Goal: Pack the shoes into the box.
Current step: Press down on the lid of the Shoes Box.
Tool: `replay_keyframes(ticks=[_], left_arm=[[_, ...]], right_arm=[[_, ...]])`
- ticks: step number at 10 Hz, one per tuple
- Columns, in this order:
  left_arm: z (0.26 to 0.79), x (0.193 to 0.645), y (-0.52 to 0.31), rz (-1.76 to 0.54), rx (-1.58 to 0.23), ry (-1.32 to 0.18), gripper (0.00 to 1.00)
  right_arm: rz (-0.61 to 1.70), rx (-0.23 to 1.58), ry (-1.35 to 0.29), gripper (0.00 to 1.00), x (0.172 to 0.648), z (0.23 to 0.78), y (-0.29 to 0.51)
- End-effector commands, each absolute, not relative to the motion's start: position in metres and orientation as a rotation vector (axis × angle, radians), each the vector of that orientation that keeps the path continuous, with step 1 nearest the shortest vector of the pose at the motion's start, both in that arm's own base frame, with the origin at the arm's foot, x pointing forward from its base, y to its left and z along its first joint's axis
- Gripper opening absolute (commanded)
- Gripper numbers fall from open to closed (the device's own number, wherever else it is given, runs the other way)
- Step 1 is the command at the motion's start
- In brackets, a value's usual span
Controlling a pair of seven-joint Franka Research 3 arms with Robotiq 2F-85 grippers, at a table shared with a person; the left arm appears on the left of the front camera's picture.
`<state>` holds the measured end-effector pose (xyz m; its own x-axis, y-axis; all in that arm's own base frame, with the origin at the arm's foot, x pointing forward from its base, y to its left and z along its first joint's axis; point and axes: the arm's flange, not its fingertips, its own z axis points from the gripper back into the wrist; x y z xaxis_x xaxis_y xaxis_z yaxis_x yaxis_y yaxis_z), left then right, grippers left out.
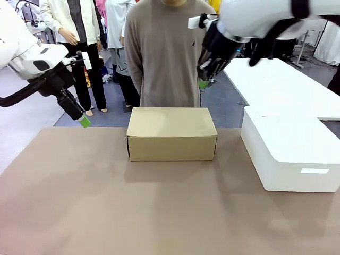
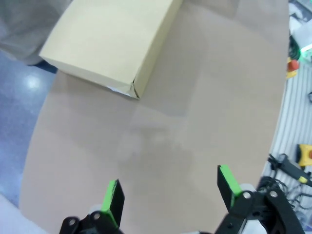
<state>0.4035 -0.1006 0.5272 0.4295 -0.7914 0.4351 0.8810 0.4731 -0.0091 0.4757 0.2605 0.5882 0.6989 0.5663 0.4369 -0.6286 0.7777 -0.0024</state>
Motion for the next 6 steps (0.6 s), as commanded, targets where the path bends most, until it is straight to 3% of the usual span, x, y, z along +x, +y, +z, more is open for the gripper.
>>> replay_keyframes(ticks=[1,6], left_arm=[[0.526,0.403,-0.099,-1.057,-0.238,-0.401,1.00],[0.526,0.403,-0.099,-1.057,-0.238,-0.401,1.00]], right_arm=[[0.588,0.179,-0.335,0.00,0.514,0.590,0.297],[0.466,0.148,-0.235,0.00,0.573,0.514,0.328]])
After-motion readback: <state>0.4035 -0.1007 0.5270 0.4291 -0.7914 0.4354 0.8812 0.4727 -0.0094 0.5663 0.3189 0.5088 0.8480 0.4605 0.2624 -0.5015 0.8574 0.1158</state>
